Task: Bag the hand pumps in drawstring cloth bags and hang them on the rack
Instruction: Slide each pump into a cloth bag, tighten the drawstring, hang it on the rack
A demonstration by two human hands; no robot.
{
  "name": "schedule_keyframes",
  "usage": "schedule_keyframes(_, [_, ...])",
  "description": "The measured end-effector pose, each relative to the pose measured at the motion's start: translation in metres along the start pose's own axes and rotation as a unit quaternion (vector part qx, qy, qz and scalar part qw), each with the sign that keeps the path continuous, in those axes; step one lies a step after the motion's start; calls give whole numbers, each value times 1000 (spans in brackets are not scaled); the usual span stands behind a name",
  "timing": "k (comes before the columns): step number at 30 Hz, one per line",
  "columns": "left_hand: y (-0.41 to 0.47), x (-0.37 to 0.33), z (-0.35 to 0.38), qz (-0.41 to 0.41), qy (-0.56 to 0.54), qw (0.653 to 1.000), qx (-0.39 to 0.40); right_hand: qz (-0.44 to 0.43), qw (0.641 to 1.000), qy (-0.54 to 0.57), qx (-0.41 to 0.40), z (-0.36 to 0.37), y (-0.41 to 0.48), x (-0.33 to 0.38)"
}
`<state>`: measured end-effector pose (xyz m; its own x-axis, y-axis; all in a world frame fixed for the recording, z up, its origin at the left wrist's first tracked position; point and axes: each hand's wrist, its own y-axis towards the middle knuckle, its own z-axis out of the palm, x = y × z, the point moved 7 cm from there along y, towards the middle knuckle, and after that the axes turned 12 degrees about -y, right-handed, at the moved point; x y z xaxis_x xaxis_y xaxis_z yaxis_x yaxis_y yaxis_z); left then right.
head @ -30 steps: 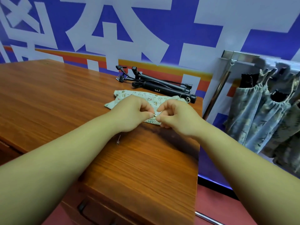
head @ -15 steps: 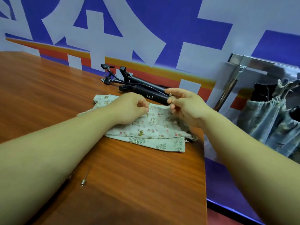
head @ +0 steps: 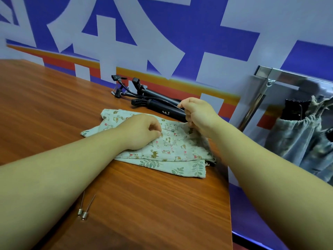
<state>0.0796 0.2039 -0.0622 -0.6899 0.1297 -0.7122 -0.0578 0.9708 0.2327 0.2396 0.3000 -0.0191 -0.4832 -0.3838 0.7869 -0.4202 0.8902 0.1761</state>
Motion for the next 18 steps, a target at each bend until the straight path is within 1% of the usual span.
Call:
schedule_keyframes(2, [0,0,-2,3,-2,1000,-9,-64,985,-160,3,4,-2,7])
schedule_keyframes(5, [0,0,-4,9,-5,1000,-20,-140,929,-341,42,23,-5,11])
schedule_keyframes(7, [-1,1,-4,7,-4,1000,-21,-162,894,-410,82,39,-5,10])
schedule_keyframes(8, [-1,1,-4,5,-2,1000,-20,-164,885,-424,98,45,-4,9])
schedule_keyframes(10, [-1,2,-3,2,6,1000,-18,-159,885,-425,106,51,-1,8])
schedule_keyframes(12, [-1,2,-4,0,10,1000,-16,-156,892,-413,96,51,1,7])
schedule_keyframes(13, [-2,2,-4,0,11,1000,-16,-149,903,-393,91,50,1,5])
schedule_keyframes(15, [-1,2,-4,0,12,1000,-14,-126,936,-321,75,44,-1,1])
schedule_keyframes(18, [-1,2,-4,0,10,1000,-12,-101,969,-225,17,29,-2,-1])
